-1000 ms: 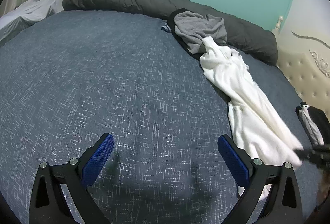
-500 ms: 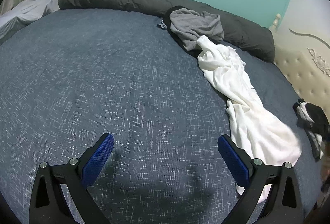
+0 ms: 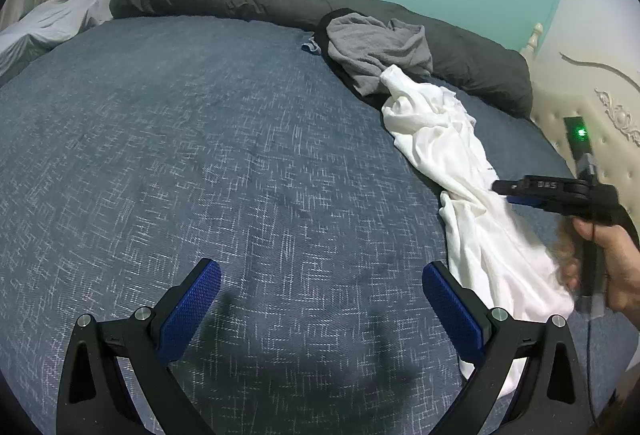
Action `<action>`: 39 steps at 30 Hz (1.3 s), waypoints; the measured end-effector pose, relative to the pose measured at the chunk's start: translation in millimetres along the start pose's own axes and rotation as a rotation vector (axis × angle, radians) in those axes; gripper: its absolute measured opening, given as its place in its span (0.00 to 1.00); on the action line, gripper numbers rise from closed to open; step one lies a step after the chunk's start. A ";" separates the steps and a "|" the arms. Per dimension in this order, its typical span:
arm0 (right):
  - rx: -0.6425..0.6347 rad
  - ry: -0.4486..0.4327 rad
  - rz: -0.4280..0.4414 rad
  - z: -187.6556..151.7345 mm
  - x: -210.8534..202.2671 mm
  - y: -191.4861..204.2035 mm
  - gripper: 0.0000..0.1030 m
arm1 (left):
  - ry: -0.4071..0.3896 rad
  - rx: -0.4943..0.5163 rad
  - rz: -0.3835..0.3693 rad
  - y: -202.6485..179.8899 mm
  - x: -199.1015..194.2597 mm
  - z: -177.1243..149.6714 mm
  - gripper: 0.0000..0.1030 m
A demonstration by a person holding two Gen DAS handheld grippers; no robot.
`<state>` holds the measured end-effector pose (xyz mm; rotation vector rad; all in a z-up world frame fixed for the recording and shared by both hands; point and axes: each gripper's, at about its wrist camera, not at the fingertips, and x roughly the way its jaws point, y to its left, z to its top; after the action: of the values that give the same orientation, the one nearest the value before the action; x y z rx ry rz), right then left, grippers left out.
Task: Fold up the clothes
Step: 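Grasp the white shirt hem again with the right tool and drag it straight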
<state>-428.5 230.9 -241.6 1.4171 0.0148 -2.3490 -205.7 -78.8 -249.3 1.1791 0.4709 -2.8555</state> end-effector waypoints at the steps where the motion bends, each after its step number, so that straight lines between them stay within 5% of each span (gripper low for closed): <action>1: 0.000 0.011 -0.003 -0.9 4.8 -0.6 0.51 | 0.003 0.000 -0.001 -0.3 0.9 -0.1 1.00; 4: -0.005 0.024 0.006 -6.2 13.3 -2.1 0.18 | 0.005 0.002 0.000 -1.0 1.5 -0.7 1.00; 7: -0.052 0.025 0.032 -15.6 10.6 2.8 0.03 | 0.006 0.004 0.001 -1.6 1.9 -1.2 1.00; 16: -0.069 -0.024 0.065 -32.2 -20.6 3.3 0.01 | 0.007 0.014 0.005 -4.2 0.9 -2.6 1.00; 18: -0.002 -0.042 0.069 -27.5 -21.3 -7.0 0.05 | 0.005 0.014 0.006 -3.9 0.2 -2.5 1.00; 19: 0.032 -0.047 0.070 -24.1 -19.8 -12.5 0.24 | 0.005 0.014 0.006 -3.5 0.3 -2.5 1.00; 20: 0.055 -0.051 0.059 -20.7 -17.7 -16.3 0.54 | 0.006 0.014 0.007 -3.2 0.6 -2.5 1.00; 21: 0.076 -0.056 0.040 -17.3 -15.4 -20.1 0.62 | 0.008 0.014 0.008 -3.1 1.4 -2.4 1.00; 25: 0.120 -0.030 0.011 -8.9 1.9 -29.6 0.63 | 0.013 0.019 0.011 -2.9 4.5 -2.6 1.00; 27: 0.106 -0.017 0.008 -8.7 9.3 -27.9 0.57 | 0.015 0.020 0.012 -2.7 5.7 -2.6 1.00; 29: 0.092 -0.006 0.007 -8.9 15.9 -25.9 0.32 | 0.017 0.020 0.013 -2.1 6.7 -2.5 1.00; 32: 0.057 -0.022 0.019 -14.0 12.3 -18.2 0.09 | 0.019 0.017 0.012 -1.3 7.5 -2.4 1.00; 39: -0.108 -0.059 0.095 -39.8 -31.2 16.8 0.05 | 0.017 0.021 0.008 -2.8 5.4 -2.1 1.00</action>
<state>-376.4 233.9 -231.2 1.2691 0.0563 -2.2757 -208.5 -75.0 -253.7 1.2067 0.4376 -2.8528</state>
